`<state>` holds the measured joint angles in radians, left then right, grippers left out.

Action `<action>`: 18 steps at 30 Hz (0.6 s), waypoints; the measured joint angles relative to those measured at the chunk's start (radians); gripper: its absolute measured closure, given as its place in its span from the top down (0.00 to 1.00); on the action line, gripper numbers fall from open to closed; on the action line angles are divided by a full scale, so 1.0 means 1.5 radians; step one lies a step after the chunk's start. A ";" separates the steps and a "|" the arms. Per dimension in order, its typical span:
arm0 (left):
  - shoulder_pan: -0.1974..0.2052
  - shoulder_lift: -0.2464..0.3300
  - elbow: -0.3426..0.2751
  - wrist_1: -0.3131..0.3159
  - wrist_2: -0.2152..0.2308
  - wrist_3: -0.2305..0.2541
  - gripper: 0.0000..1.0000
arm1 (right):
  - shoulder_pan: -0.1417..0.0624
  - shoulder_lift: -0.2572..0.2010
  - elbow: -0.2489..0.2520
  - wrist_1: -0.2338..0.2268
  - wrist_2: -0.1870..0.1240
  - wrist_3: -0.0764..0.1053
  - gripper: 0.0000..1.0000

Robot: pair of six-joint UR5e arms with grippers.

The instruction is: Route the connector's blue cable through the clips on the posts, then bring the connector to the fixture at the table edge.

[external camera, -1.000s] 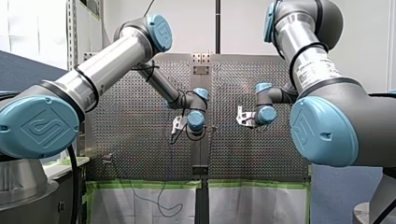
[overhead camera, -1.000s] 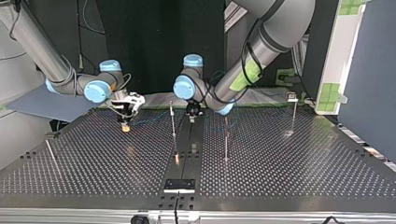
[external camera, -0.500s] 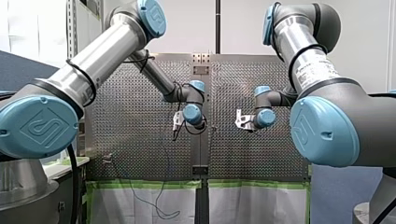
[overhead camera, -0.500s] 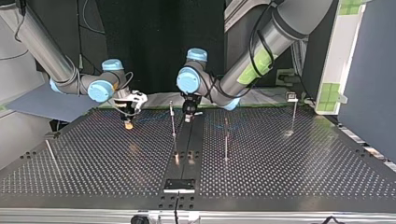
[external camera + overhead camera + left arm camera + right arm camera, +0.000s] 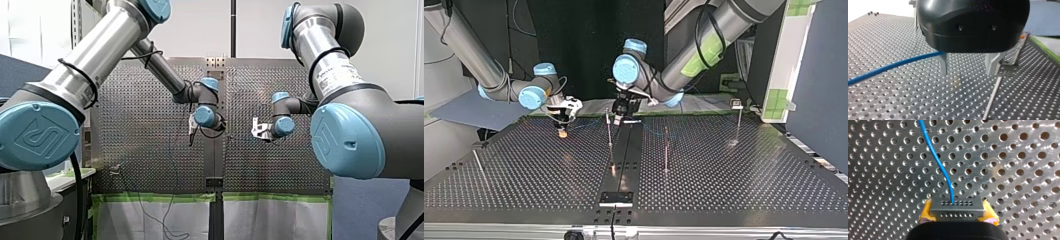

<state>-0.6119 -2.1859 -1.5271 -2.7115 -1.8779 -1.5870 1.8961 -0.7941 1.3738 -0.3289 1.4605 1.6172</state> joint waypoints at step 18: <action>0.006 -0.001 -0.097 0.018 -0.079 0.058 1.00 | 0.004 0.000 0.000 0.008 0.000 0.000 0.00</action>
<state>-0.6033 -2.1878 -1.6720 -2.6845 -1.9966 -1.4993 1.9016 -0.7941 1.3739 -0.3168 1.4605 1.6171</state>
